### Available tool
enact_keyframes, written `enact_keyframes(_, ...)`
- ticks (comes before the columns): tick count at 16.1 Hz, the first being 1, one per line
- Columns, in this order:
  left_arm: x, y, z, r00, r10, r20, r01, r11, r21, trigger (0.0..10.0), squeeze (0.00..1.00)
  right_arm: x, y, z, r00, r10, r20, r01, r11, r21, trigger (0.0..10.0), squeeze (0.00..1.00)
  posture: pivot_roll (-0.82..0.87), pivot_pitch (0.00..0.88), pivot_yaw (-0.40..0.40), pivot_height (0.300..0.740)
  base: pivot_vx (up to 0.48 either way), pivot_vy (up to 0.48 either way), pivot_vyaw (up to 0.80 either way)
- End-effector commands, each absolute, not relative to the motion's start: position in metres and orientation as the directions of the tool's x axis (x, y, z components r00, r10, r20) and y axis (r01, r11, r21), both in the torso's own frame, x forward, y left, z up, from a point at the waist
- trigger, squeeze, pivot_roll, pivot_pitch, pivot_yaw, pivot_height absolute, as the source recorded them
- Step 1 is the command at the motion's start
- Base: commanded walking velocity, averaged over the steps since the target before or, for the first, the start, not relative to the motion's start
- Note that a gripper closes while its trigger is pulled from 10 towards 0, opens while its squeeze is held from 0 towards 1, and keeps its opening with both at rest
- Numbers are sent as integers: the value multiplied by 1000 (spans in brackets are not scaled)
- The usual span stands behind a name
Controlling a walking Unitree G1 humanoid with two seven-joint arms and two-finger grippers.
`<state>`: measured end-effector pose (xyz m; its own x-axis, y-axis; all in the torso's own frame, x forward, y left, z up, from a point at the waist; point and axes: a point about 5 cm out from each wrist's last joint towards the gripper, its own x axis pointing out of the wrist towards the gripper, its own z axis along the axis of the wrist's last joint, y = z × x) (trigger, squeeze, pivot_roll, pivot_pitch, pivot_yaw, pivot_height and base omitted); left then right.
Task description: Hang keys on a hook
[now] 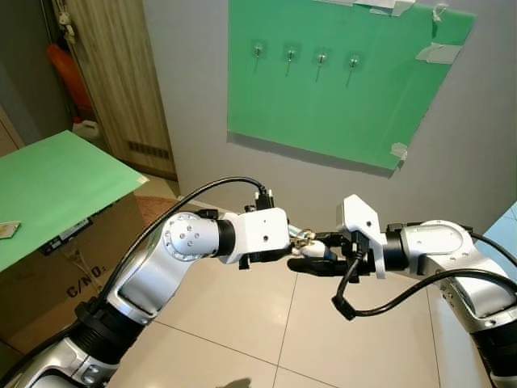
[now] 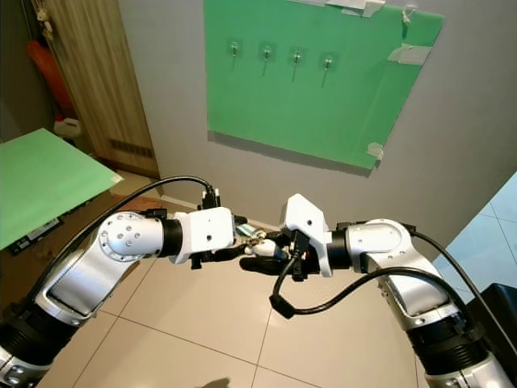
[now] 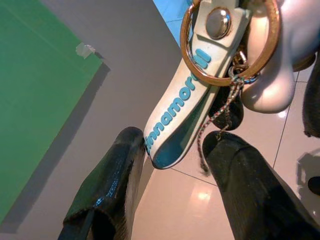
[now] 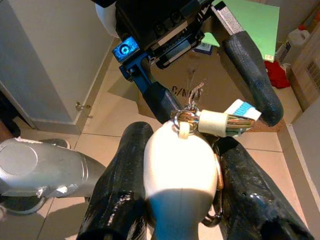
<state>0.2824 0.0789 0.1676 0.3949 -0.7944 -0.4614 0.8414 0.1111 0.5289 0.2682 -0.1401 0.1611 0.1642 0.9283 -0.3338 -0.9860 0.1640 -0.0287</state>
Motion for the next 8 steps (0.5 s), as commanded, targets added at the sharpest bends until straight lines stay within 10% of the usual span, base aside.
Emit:
enact_keyframes(1, 281, 76, 171, 388, -802, -454, 832, 92, 548, 10000, 0, 266, -139, 165, 160, 933, -323, -987, 156, -38, 0, 0, -74, 0, -9, 740, 0, 0, 0)
enact_keyframes(6, 283, 77, 173, 400, -800, -448, 826, 103, 554, 10000, 0, 265, -140, 161, 163, 927, -337, -986, 162, -32, 0, 0, -73, 0, -9, 740, 0, 0, 0)
enact_keyframes(7, 286, 78, 174, 413, -797, -442, 819, 113, 562, 5333, 0, 264, -141, 160, 161, 925, -343, -987, 160, -32, 0, 0, -74, 0, -9, 740, 0, 0, 0)
enact_keyframes(8, 286, 78, 174, 415, -796, -440, 818, 115, 563, 5333, 0, 264, -141, 160, 161, 925, -344, -987, 159, -33, 0, 0, -74, 0, -9, 740, 0, 0, 0)
